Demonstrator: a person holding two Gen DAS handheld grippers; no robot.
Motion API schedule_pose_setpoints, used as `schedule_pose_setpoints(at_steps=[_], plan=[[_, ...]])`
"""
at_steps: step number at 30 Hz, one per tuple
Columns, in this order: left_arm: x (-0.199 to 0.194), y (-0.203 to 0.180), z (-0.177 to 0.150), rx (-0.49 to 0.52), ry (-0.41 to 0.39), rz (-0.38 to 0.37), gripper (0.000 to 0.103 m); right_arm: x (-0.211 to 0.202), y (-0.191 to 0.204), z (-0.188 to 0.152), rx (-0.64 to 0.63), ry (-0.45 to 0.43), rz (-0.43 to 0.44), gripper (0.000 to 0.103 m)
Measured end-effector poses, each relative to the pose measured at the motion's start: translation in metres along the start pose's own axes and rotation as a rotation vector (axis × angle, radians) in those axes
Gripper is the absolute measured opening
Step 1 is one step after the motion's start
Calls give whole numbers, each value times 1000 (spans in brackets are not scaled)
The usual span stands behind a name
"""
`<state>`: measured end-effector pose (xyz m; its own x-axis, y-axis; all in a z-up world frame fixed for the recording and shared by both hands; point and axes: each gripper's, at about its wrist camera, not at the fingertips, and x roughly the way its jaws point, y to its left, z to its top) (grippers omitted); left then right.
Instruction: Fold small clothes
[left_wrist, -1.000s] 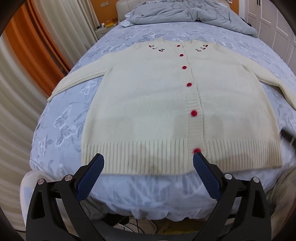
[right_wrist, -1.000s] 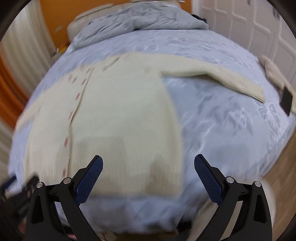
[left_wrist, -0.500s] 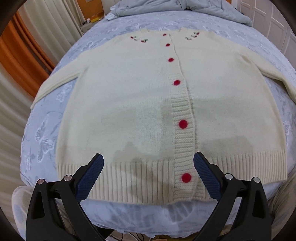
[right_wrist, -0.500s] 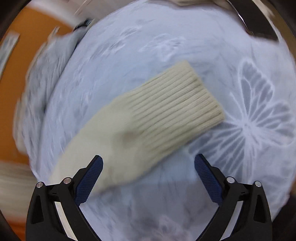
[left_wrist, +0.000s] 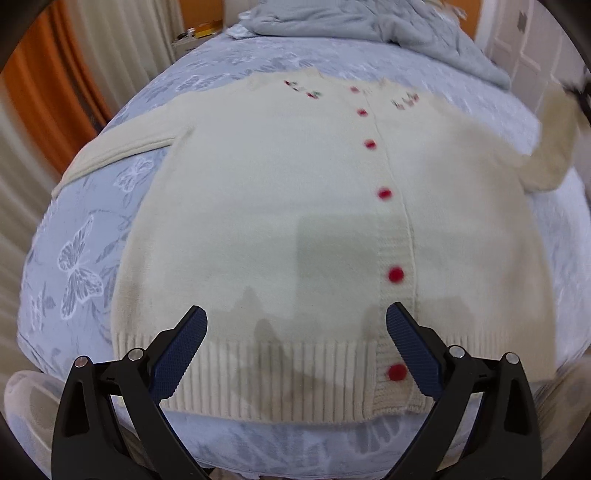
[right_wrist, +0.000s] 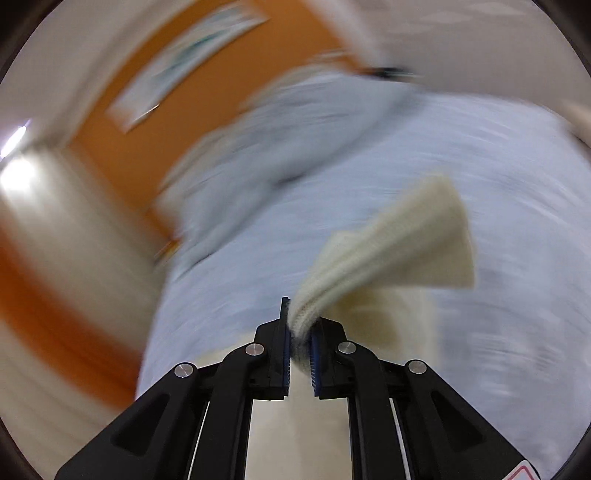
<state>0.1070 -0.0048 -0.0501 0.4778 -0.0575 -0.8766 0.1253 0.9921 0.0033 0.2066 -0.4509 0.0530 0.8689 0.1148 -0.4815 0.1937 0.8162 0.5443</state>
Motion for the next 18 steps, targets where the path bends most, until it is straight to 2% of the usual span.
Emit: schedule_pose_setpoints(at_steps=[2, 3, 4, 6, 7, 9, 11, 13, 17, 18], plan=[[-4, 11, 7, -45, -20, -14, 96, 38, 80, -18, -150, 95, 121, 13], [-7, 19, 12, -75, -31, -21, 96, 59, 114, -36, -218, 150, 171, 16], [-8, 26, 17, -99, -37, -28, 96, 84, 144, -61, -285, 223, 202, 23], [-10, 42, 32, -157, -49, -57, 98, 121, 175, -106, -384, 343, 201, 28], [-11, 48, 38, -182, -60, -74, 98, 135, 182, -129, -427, 388, 173, 28], [-12, 62, 59, -229, -94, -117, 98, 140, 174, -148, -444, 414, 132, 29], [-3, 70, 82, -247, -115, -155, 98, 128, 145, -158, -405, 418, 103, 34], [13, 72, 104, -262, -116, -177, 98, 117, 104, -154, -346, 394, 35, 49], [85, 68, 155, -348, -29, -222, 98, 102, 18, -120, -198, 344, -167, 53], [100, 70, 161, -373, -7, -225, 98, 101, -1, -116, -161, 337, -193, 55]])
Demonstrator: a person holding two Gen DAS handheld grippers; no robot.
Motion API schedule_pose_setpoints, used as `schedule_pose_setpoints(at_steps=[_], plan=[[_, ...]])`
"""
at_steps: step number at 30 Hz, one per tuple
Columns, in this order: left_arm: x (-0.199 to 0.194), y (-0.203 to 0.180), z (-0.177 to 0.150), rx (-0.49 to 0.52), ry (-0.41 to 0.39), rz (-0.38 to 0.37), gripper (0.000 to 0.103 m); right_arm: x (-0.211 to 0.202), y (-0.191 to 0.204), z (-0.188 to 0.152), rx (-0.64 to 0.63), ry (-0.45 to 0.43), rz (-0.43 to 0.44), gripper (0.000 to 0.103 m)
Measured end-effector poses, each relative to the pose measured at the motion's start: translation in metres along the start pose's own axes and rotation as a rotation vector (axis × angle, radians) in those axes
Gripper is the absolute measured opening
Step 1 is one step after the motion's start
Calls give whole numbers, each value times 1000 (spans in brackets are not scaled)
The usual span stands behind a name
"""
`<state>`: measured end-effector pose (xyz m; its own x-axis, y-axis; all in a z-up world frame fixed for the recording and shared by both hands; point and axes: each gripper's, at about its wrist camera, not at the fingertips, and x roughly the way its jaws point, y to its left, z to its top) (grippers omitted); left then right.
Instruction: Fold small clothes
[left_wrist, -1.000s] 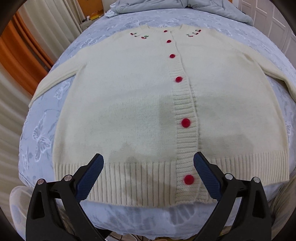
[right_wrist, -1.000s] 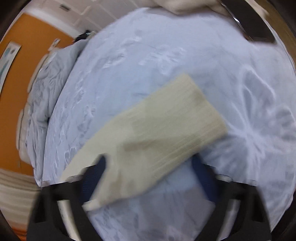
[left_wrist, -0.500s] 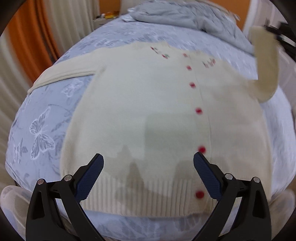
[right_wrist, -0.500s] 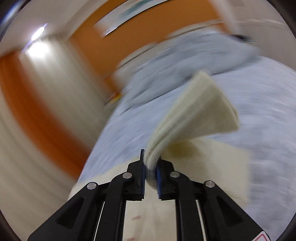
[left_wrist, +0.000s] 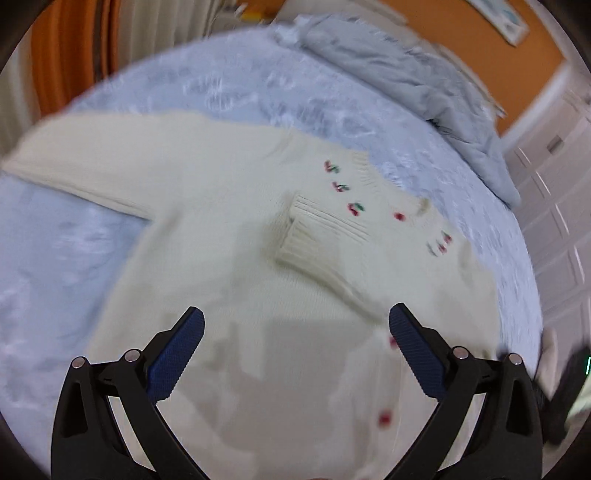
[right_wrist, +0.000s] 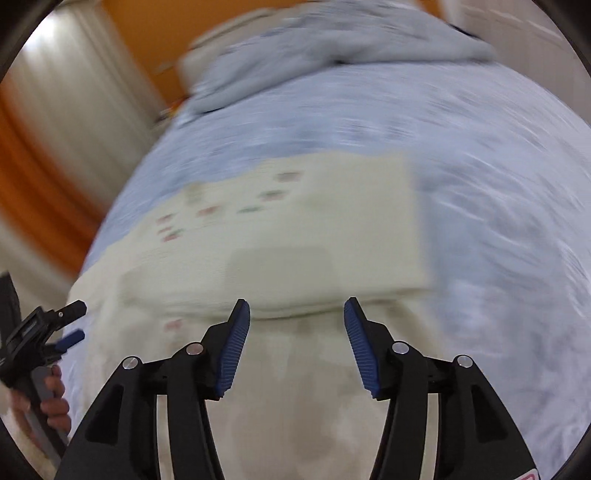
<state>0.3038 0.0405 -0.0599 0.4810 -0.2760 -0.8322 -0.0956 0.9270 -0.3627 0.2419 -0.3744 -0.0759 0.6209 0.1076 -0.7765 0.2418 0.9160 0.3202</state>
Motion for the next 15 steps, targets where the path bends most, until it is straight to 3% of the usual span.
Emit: schedule_pose_setpoints(at_steps=[2, 3, 6, 7, 8, 9, 10, 12, 14, 15], plan=[[31, 0, 9, -68, 40, 8, 94, 3, -23, 3, 71, -8, -21, 60], [46, -2, 13, -92, 52, 29, 79, 9, -30, 6, 97, -6, -23, 63], [63, -15, 19, -74, 32, 88, 53, 36, -46, 11, 158, 39, -2, 66], [62, -22, 22, -45, 10, 97, 22, 46, -45, 16, 151, 40, 4, 46], [59, -29, 28, -15, 3, 77, 10, 46, -46, 19, 140, 34, 12, 23], [51, -32, 35, -8, -24, 49, 10, 41, -46, 24, 141, 21, 33, 14], [36, -37, 42, 6, -81, 0, 10, 23, -46, 33, 170, -45, 102, 10], [6, -45, 51, 54, -184, -41, 10, -12, -45, 39, 160, -153, 155, 5], [1, -42, 53, 63, -208, -43, 10, -27, -50, 39, 113, -218, 128, 0], [11, -38, 53, 66, -190, -22, 10, -19, -59, 36, 104, -196, 77, 0]])
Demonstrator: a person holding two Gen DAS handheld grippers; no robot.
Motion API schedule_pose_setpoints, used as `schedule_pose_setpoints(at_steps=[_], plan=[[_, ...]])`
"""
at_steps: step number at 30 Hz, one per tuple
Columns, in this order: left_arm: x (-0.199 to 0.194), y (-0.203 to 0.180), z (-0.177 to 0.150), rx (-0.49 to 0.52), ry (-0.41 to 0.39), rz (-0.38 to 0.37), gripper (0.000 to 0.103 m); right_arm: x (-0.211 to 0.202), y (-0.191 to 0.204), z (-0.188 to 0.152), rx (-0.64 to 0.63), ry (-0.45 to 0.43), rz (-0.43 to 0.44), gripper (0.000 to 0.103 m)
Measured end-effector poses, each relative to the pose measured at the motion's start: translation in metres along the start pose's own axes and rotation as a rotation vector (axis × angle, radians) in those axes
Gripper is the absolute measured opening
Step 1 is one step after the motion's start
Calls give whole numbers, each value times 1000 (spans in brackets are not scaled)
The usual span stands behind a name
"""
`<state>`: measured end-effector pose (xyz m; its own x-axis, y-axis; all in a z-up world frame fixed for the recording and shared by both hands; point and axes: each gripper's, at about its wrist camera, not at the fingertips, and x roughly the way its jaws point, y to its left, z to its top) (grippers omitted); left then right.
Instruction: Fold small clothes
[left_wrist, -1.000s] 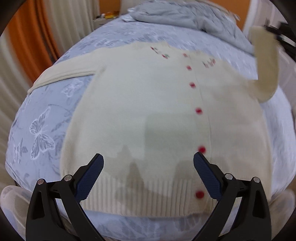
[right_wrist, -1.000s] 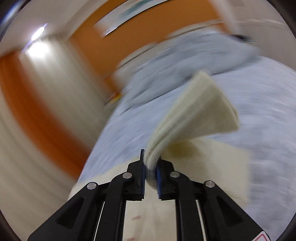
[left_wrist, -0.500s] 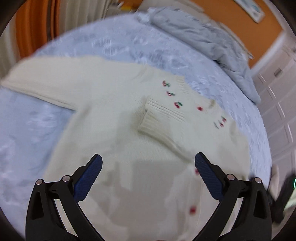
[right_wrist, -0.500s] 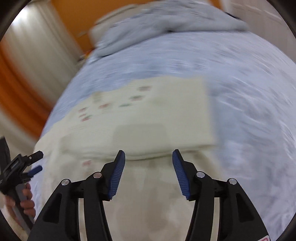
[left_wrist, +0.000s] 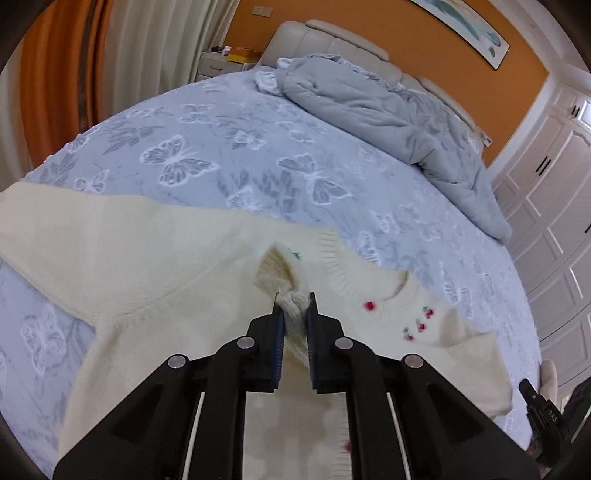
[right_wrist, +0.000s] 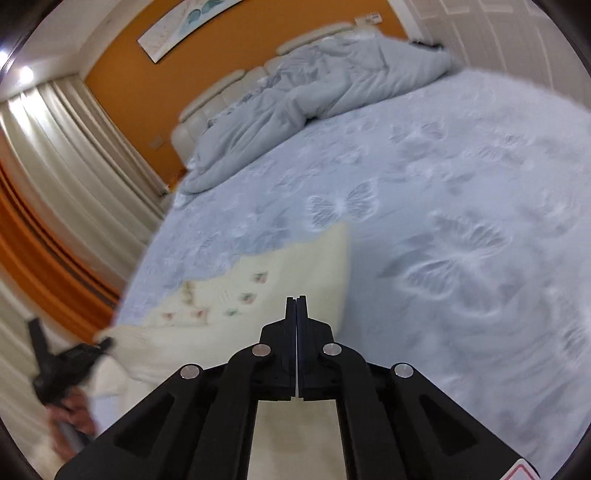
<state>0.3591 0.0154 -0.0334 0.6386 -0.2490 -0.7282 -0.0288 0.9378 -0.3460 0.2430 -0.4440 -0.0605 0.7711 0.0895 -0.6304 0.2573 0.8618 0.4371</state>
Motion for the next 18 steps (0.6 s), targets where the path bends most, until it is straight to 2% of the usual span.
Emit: schedule_pose_setpoints(at_steps=[2, 3, 4, 5, 7, 8, 11, 14, 16, 18], plan=[[32, 16, -15, -6, 91, 76, 10, 45, -43, -20, 60, 178, -134, 0], [57, 31, -32, -34, 175, 125, 11, 54, -53, -26, 94, 223, -171, 0], [55, 37, -39, -38, 136, 97, 11, 46, -60, -32, 145, 186, -130, 0], [50, 37, -43, -17, 89, 79, 11, 32, -50, -28, 131, 133, -115, 0], [49, 36, -46, -1, 80, 82, 12, 11, -15, -18, 35, 68, -51, 0], [51, 36, -47, -3, 78, 80, 13, 8, 5, -15, -19, 64, -16, 0], [54, 34, -48, 1, 73, 89, 13, 27, 43, -21, -145, 128, 29, 0], [44, 31, -48, 39, 71, 108, 13, 84, 34, -46, -184, 284, -112, 0], [43, 31, -48, 53, 71, 114, 13, 78, 30, -45, -121, 241, -89, 0], [42, 32, -49, 56, 69, 115, 13, 62, 45, -39, -93, 195, -59, 1]])
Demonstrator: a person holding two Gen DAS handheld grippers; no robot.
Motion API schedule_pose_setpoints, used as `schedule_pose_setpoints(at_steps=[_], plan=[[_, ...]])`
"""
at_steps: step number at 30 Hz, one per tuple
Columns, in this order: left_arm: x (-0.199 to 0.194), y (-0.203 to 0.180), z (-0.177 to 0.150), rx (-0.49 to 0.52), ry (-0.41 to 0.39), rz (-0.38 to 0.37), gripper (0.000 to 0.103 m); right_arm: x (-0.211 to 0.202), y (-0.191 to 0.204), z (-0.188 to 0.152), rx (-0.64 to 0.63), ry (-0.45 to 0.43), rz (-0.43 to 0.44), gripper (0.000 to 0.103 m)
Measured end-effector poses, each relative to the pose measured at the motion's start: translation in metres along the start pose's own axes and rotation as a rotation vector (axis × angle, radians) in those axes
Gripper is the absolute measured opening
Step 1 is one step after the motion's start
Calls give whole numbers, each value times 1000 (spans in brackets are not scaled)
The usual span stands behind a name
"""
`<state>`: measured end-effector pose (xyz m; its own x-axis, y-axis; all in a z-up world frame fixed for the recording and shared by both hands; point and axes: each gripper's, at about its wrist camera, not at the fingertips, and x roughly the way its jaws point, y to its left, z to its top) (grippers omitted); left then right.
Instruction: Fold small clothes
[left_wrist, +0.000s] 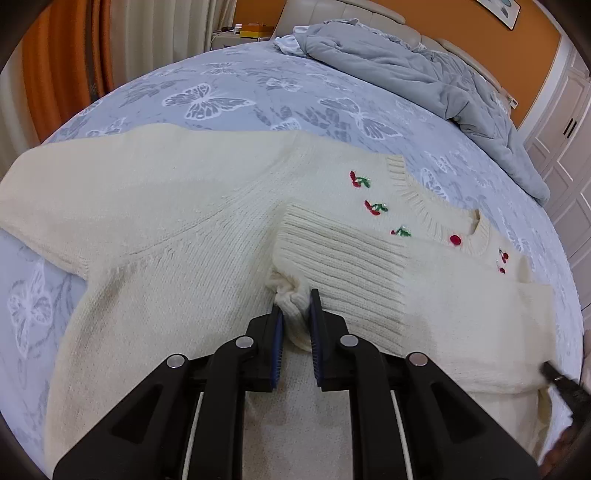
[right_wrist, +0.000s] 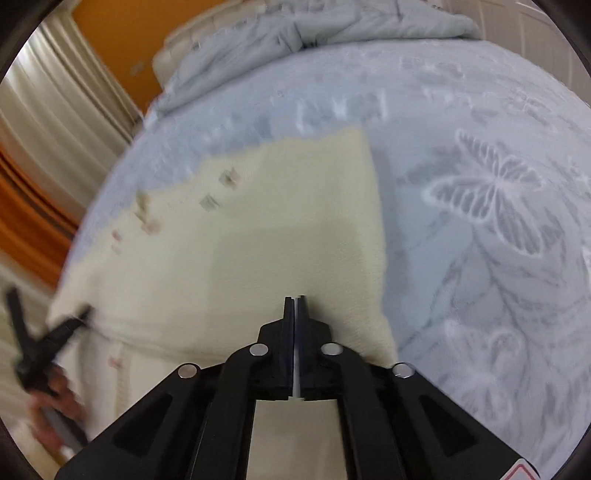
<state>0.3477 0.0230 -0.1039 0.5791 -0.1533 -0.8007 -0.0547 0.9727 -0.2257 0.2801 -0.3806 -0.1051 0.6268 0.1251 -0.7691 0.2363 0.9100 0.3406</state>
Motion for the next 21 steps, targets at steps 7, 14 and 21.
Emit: schedule_pose_setpoints(at_steps=[7, 14, 21], plan=[[-8, 1, 3, 0, 6, -6, 16, 10, 25, -14, -123, 68, -108, 3], [-69, 121, 23, -276, -91, -9, 66, -61, 53, -66, -220, 90, -37, 22], [-73, 295, 45, -614, -117, 285, 67, -71, 65, -173, -178, 266, 18, 27]])
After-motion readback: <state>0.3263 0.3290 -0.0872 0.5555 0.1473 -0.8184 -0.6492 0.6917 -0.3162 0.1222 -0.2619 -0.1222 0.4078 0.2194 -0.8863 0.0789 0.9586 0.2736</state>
